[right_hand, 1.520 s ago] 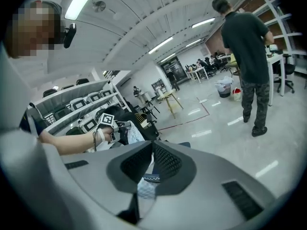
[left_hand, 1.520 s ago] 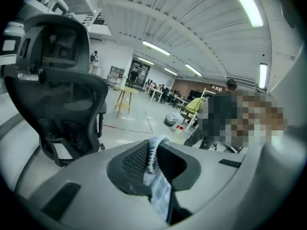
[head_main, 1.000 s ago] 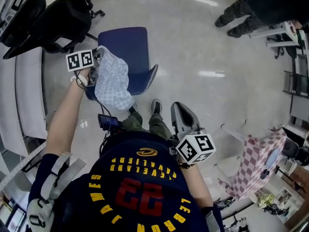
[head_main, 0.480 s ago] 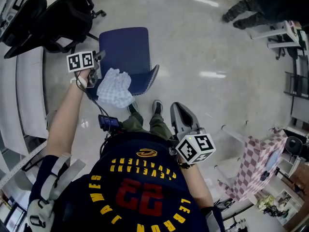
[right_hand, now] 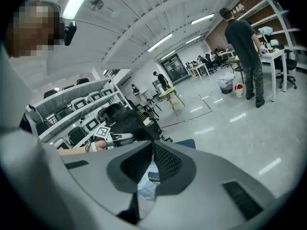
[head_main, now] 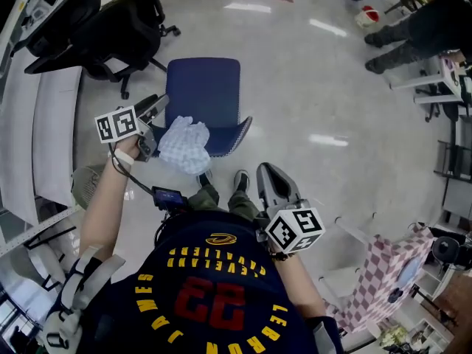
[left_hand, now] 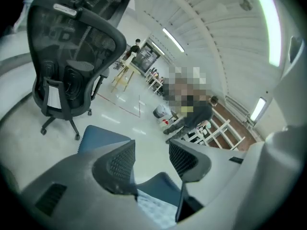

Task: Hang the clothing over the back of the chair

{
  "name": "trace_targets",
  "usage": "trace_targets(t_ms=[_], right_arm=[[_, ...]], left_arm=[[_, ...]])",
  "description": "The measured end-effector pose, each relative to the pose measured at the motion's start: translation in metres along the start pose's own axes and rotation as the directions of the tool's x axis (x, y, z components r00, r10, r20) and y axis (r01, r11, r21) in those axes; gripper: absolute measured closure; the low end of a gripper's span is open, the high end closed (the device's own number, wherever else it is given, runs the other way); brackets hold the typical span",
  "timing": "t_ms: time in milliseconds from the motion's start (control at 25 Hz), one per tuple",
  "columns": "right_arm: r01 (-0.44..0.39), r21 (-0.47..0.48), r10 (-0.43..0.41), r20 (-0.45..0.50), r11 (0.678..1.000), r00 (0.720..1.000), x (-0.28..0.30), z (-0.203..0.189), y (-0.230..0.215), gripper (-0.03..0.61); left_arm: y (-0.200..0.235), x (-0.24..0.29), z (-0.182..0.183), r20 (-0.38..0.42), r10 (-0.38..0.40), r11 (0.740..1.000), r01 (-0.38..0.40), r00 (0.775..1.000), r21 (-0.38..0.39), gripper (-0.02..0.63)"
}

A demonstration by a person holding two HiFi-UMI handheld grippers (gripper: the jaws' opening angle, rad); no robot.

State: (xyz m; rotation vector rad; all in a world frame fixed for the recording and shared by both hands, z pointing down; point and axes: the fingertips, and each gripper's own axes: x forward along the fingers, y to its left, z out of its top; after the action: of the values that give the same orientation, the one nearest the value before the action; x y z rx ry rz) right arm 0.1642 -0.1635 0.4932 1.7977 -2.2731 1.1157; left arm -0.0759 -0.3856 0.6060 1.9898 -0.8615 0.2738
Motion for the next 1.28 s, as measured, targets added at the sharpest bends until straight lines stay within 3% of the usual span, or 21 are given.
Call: trace_targets(t_ms=[120,480,680,760,840,1040,1280], right_arm=[[-0.047,-0.015,0.046,-0.011,0.999,0.999,0.008,0.002,0.008,0.558],[-0.17,-0.055,0.169,-0.026,0.984,0.985,0.02,0.018,0.039,0.558],[-0.234,-0.087,0.232,-0.028,0.968,0.972,0.025,0.027,0.054,0.558],[-0.259,-0.101,0.258,-0.026,0.961,0.966,0.025,0.032,0.061,0.558],[-0.281,-0.115,0.281,-0.024,0.953,0.96,0.025,0.037,0.068,0.558],[-0.329,-0.151,0.331,-0.014,0.932,0.944,0.024,0.054,0.084,0.558],[-0.369,-0.211,0.385,0.036,0.905,0.922,0.015,0.091,0.106,0.558]], left_arm=[[-0.033,-0.028,0.003,0.07,-0.062,0.998,0.063,0.996,-0.02,0.393],[-0.126,-0.111,-0.001,0.181,-0.149,0.985,0.13,0.972,0.111,0.393],[-0.168,-0.153,0.001,0.29,-0.133,0.963,0.054,0.948,0.264,0.412],[-0.19,-0.168,0.001,0.334,-0.14,0.948,0.029,0.932,0.317,0.477],[-0.208,-0.182,0.002,0.383,-0.149,0.941,0.011,0.912,0.339,0.606],[-0.238,-0.208,0.006,0.469,-0.145,0.915,-0.062,0.871,0.398,0.612],[-0.261,-0.229,0.005,0.506,-0.145,0.89,-0.111,0.85,0.442,0.612]])
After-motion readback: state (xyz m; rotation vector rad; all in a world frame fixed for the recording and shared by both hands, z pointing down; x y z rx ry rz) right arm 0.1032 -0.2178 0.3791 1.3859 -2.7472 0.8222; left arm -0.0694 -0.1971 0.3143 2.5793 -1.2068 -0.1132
